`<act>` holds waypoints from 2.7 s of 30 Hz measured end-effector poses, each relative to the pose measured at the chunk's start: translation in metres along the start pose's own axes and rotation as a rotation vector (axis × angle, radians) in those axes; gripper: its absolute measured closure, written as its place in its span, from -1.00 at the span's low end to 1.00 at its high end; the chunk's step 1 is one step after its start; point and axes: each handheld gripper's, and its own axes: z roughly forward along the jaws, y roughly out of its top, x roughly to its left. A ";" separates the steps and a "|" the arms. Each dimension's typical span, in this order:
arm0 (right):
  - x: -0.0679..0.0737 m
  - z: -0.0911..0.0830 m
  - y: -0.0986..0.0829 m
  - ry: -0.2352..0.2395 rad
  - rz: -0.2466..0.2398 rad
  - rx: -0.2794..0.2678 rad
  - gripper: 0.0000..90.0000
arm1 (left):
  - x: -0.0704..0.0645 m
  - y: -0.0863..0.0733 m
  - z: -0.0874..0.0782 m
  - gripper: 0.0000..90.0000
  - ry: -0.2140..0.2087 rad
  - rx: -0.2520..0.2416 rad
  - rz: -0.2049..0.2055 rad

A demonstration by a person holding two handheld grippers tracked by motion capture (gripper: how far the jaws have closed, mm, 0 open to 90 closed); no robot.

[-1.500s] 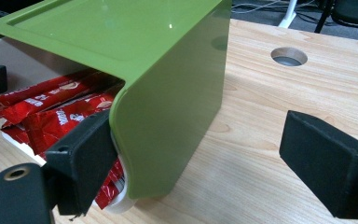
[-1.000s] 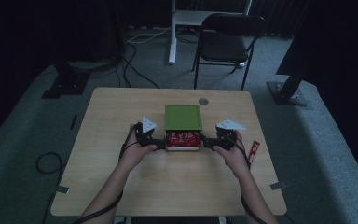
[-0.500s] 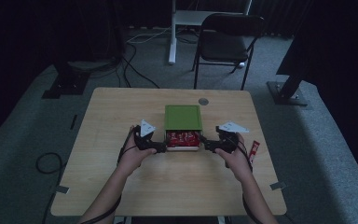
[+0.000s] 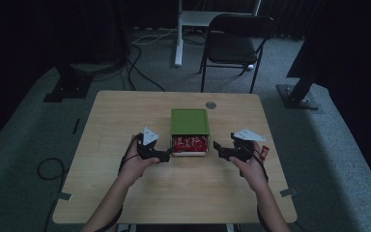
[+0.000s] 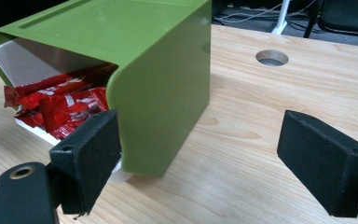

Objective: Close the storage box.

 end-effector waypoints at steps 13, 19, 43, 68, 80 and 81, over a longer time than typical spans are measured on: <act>-0.008 -0.008 -0.013 -0.035 0.002 0.019 -0.72 | 0.011 -0.015 -0.014 -0.90 0.030 0.024 -0.020; -0.013 -0.012 -0.022 -0.051 0.001 0.035 -0.72 | 0.017 -0.024 -0.020 -0.90 0.049 0.034 -0.033; -0.030 -0.032 -0.064 -0.140 0.019 0.117 -0.72 | 0.039 -0.069 -0.048 -0.90 0.121 0.062 -0.128; -0.029 -0.052 -0.097 -0.258 0.051 0.174 -0.73 | 0.064 -0.112 -0.093 -0.90 0.260 0.078 -0.231; -0.025 -0.050 -0.102 -0.293 0.035 0.229 -0.74 | 0.072 -0.128 -0.106 -0.90 0.329 0.109 -0.274; -0.025 -0.048 -0.103 -0.294 0.044 0.259 -0.74 | 0.074 -0.129 -0.107 -0.90 0.330 0.116 -0.281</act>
